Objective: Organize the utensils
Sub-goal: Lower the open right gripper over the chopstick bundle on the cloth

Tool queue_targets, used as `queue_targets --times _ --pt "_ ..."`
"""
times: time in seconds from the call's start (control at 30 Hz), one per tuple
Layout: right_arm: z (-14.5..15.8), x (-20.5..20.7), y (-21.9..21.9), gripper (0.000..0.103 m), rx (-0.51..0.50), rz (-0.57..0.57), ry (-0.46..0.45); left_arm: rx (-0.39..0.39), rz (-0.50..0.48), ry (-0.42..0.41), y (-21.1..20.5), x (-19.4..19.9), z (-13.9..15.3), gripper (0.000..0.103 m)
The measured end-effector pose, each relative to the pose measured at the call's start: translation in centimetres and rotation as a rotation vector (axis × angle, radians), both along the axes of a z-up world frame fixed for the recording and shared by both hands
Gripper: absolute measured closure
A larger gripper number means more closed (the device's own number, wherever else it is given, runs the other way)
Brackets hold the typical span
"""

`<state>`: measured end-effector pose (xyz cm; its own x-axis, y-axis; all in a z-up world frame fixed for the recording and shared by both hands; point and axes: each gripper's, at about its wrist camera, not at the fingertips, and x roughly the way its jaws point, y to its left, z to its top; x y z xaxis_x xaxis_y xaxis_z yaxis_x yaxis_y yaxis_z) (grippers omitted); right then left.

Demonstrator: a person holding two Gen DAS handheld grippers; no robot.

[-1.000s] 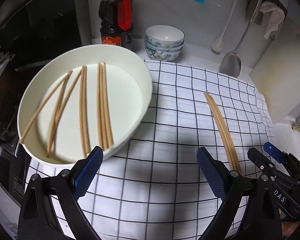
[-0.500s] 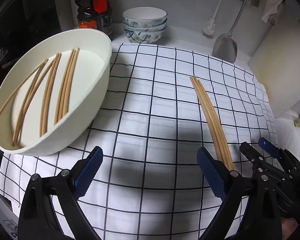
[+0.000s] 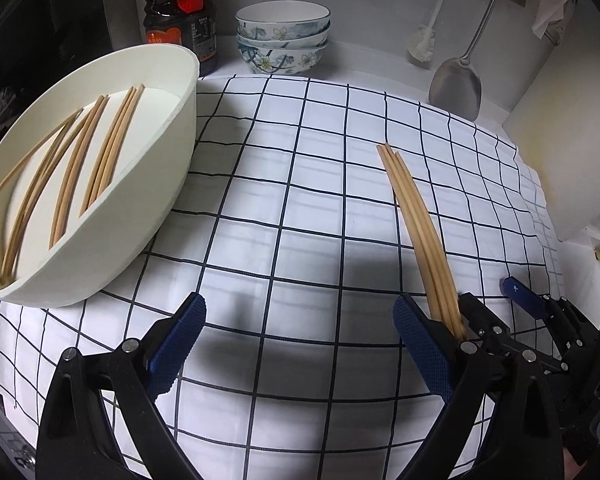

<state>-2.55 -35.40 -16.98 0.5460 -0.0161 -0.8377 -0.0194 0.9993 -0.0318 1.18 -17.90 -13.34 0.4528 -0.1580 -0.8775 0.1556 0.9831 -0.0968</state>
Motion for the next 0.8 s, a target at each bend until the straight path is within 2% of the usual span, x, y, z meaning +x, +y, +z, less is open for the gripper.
queue_targets --times 0.3,0.73,0.77,0.8 --pt "-0.02 -0.72 0.37 0.042 -0.03 0.045 -0.012 0.008 -0.006 0.005 -0.69 0.1 -0.62 0.01" --pt "-0.7 -0.59 0.97 0.042 -0.018 0.058 -0.006 0.016 -0.006 -0.008 -0.8 0.56 -0.49 0.01" --pt "-0.77 -0.52 0.96 0.042 -0.016 0.055 -0.008 0.016 -0.005 -0.007 -0.81 0.61 -0.57 0.01" --pt "-0.79 -0.49 0.9 0.049 -0.012 0.056 -0.012 0.018 -0.004 -0.006 -0.85 0.68 -0.65 0.01"
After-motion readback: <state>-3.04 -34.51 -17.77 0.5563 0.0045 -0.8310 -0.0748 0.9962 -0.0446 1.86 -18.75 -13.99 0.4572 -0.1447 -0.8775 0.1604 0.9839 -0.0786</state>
